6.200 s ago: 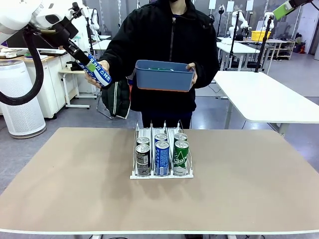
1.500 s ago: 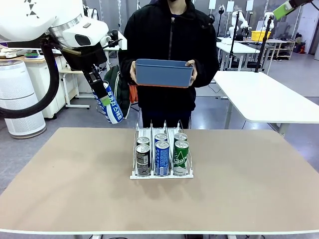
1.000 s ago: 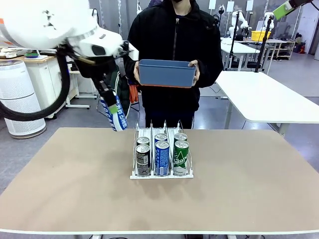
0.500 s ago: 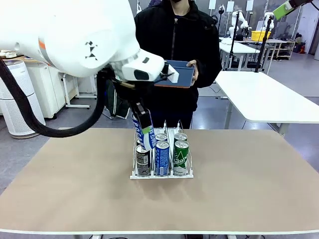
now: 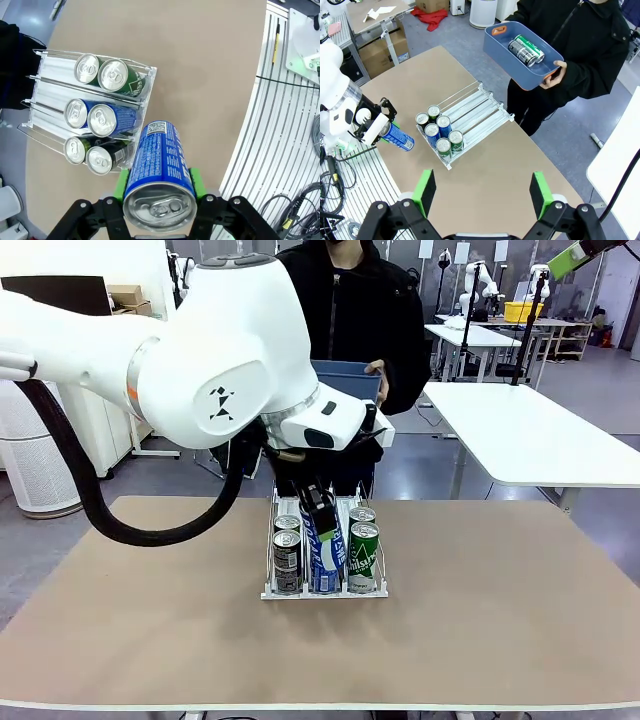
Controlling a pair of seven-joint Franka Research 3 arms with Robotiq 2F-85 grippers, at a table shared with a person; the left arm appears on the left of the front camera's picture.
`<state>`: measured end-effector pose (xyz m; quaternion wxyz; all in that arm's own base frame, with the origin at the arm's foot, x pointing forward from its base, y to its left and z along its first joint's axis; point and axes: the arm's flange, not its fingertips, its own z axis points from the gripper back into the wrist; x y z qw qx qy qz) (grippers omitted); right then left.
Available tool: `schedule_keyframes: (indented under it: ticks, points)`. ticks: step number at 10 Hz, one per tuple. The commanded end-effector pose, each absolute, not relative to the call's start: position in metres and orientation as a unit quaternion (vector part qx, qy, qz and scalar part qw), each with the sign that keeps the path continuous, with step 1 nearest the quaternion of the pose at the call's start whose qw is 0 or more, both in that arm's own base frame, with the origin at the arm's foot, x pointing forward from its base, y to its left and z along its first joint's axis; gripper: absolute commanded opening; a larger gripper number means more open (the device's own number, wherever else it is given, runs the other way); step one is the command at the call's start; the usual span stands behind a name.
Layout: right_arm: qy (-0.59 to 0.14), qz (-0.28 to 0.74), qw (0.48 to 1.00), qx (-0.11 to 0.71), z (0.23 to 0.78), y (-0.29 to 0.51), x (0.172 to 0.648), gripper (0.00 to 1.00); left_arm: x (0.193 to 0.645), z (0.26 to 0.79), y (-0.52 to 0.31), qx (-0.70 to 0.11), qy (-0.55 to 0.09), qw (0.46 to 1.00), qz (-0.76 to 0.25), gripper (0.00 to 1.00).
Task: Fill the beverage cans into the dispenser.
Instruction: Place the picked Ionic drink in the line of the Automatic Can Dispenser with the same cans.
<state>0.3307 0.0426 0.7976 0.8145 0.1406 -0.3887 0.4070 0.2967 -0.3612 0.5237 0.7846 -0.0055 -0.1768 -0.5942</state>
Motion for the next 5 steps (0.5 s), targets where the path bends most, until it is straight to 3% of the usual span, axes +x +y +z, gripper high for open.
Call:
schedule_keyframes:
  ticks: [1, 2, 3, 5]
  points:
    - [-0.387, 0.408, 0.815, 0.141, 0.797, 0.043, 0.331, 1.00, 0.297, 0.527, -0.360, -0.017, -0.191, 0.779, -0.597, 0.58]
    - [-0.387, 0.408, 0.815, 0.141, 0.797, 0.043, 0.331, 1.00, 0.296, 0.534, -0.354, -0.044, -0.185, 0.770, -0.608, 0.58]
    - [-0.387, 0.408, 0.815, 0.141, 0.797, 0.043, 0.331, 1.00, 0.297, 0.523, -0.362, -0.006, -0.177, 0.784, -0.595, 0.58]
    - [-0.387, 0.408, 0.815, 0.141, 0.797, 0.043, 0.331, 1.00, 0.297, 0.523, -0.362, -0.006, -0.177, 0.784, -0.595, 0.58]
